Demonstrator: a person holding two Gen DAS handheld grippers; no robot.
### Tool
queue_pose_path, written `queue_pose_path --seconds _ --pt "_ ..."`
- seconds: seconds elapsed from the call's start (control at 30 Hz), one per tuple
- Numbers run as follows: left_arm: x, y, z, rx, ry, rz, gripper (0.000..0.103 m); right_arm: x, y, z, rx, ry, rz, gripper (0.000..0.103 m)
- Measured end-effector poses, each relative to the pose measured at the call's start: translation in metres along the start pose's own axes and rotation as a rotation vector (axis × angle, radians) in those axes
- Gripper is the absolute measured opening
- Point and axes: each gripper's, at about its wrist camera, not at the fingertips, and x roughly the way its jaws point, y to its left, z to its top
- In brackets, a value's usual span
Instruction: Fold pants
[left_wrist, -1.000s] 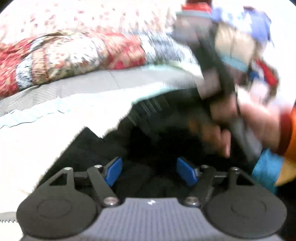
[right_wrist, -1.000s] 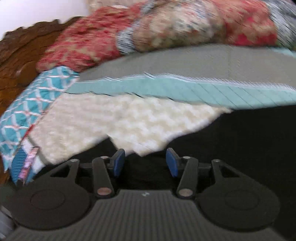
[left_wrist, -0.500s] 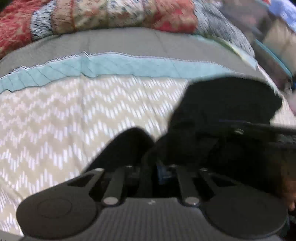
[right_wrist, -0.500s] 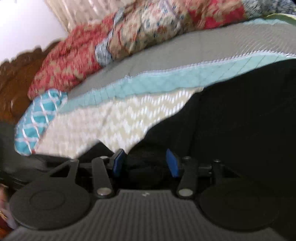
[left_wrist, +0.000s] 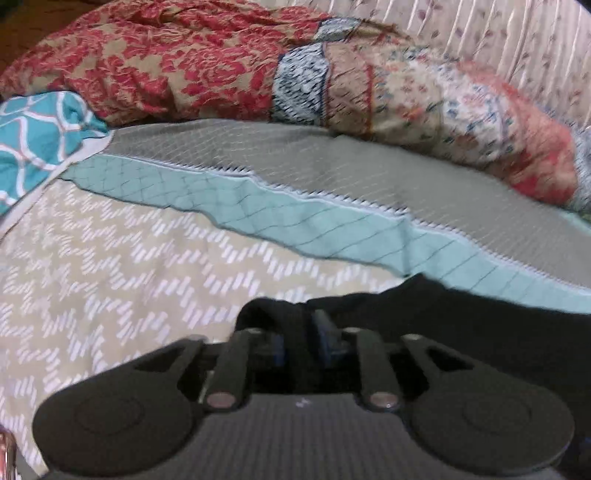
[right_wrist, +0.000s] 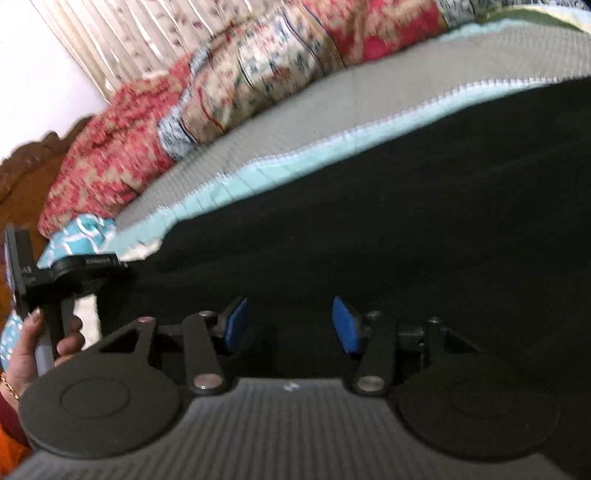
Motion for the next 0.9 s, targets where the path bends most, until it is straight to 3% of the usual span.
queue_pose_path --seconds 0.1,0.23,0.33,0.53,0.67,0.73,0.83,0.9 --pt "-0.016 0.004 0.008 -0.024 0.007 0.045 0.057 -0.003 0.002 0.003 -0.022 0.000 0.009 0.054" --pt "-0.071 0.029 0.009 -0.151 -0.115 0.035 0.059 -0.031 -0.006 0.015 -0.019 -0.086 0.020 0.054" --pt "-0.099 0.037 0.003 -0.228 -0.165 -0.029 0.062 -0.056 -0.027 0.021 0.011 -0.153 -0.014 0.054" --pt "-0.101 -0.014 -0.022 -0.017 -0.101 -0.151 0.062 -0.119 -0.099 0.014 0.141 -0.263 -0.158 0.054" --pt "-0.093 -0.037 -0.049 0.096 -0.003 -0.111 0.062 -0.165 -0.140 -0.006 0.263 -0.322 -0.217 0.054" --pt "-0.101 -0.034 -0.059 0.096 0.025 -0.117 0.062 -0.185 -0.149 -0.018 0.289 -0.341 -0.244 0.054" --pt "-0.127 -0.015 -0.067 0.077 0.007 -0.126 0.063 -0.203 -0.147 -0.038 0.305 -0.343 -0.248 0.055" --pt "-0.148 0.003 -0.069 0.057 -0.022 -0.107 0.074 -0.204 -0.137 -0.049 0.288 -0.329 -0.232 0.055"
